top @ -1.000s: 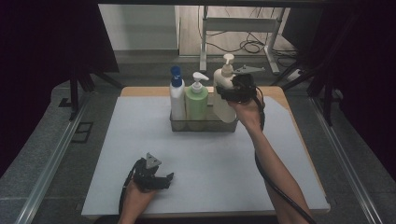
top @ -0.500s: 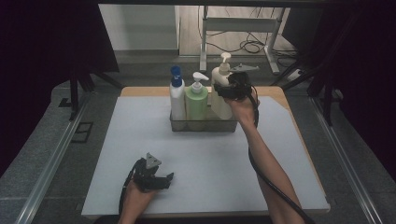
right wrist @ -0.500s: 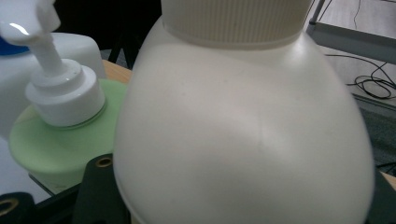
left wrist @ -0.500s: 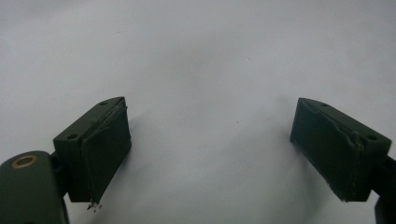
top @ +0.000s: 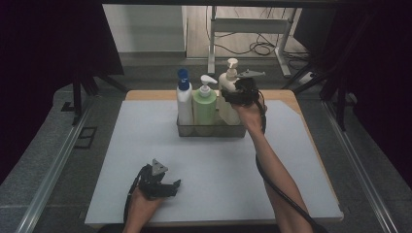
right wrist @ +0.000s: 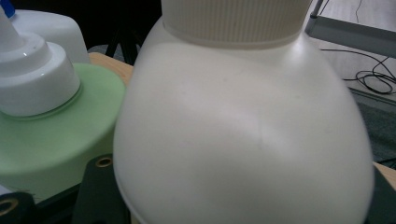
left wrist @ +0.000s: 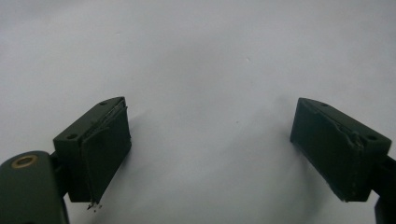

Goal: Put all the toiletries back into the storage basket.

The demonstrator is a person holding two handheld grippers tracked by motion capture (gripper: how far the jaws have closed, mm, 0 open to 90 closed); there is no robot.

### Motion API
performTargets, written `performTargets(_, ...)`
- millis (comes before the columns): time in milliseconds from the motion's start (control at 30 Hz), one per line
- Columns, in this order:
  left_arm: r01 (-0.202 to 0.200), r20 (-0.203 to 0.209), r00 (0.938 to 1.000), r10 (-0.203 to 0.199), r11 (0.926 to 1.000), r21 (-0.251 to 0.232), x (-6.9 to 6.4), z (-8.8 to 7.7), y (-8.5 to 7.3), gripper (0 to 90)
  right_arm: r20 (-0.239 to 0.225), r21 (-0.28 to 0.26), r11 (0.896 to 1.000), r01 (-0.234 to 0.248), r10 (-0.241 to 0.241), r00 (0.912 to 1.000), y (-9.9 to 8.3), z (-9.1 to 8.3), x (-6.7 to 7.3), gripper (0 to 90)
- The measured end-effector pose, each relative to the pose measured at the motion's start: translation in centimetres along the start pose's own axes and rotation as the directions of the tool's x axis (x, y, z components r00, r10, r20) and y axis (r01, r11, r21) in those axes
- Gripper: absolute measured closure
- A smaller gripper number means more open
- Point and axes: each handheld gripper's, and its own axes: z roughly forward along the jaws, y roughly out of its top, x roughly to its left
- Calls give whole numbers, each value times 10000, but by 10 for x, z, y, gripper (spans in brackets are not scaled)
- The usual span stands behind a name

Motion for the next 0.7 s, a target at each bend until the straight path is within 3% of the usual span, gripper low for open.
performTargets(700, -1, -4, 10000, 1, 10000, -3, 0, 0, 0, 119, -174, 399, 9991, 110, -103, 9998, -18, 4, 5, 393)
